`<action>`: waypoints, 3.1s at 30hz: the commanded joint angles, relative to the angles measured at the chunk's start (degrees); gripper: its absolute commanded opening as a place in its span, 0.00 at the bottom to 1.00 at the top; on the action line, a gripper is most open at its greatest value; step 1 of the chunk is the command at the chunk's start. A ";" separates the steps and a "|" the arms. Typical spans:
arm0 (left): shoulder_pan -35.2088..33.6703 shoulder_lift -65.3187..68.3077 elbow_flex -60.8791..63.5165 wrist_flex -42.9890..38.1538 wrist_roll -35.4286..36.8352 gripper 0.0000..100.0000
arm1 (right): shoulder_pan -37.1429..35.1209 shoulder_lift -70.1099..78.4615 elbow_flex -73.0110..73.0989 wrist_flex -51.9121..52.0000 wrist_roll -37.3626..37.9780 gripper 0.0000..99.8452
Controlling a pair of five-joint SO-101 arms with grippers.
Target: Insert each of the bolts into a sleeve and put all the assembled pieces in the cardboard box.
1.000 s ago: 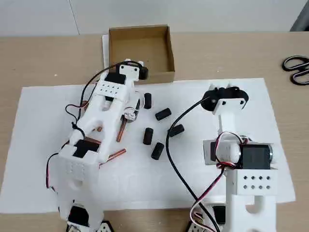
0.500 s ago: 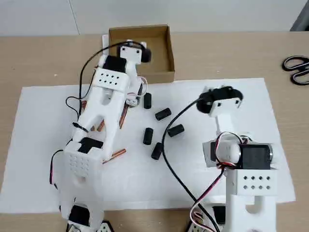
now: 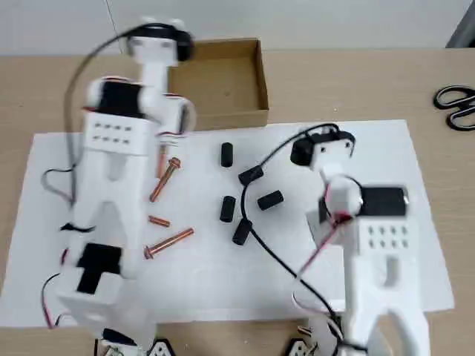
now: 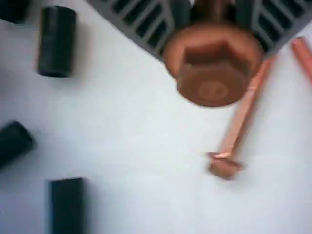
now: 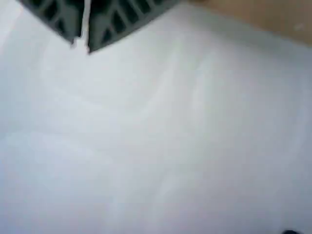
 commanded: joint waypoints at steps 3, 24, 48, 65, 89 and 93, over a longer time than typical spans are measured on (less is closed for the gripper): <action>-8.18 -7.38 5.05 1.05 -2.11 0.00 | -5.67 14.20 -15.47 2.42 -10.20 0.01; -16.35 -15.12 24.57 -0.09 -5.54 0.00 | -18.77 40.31 -34.81 0.48 -10.20 0.01; -18.11 -14.95 27.82 -5.63 -5.54 0.00 | -28.70 50.59 -43.08 -11.21 -44.13 0.01; -18.11 -15.38 34.15 -9.14 -5.45 0.00 | -29.32 50.77 -43.08 -4.88 -50.11 0.16; -18.20 -15.47 34.15 -8.88 -5.45 0.00 | -29.32 60.00 -43.08 -11.74 -49.67 0.15; -18.20 -15.47 34.15 -8.88 -5.45 0.00 | -29.41 61.05 -43.08 -11.82 -49.67 0.15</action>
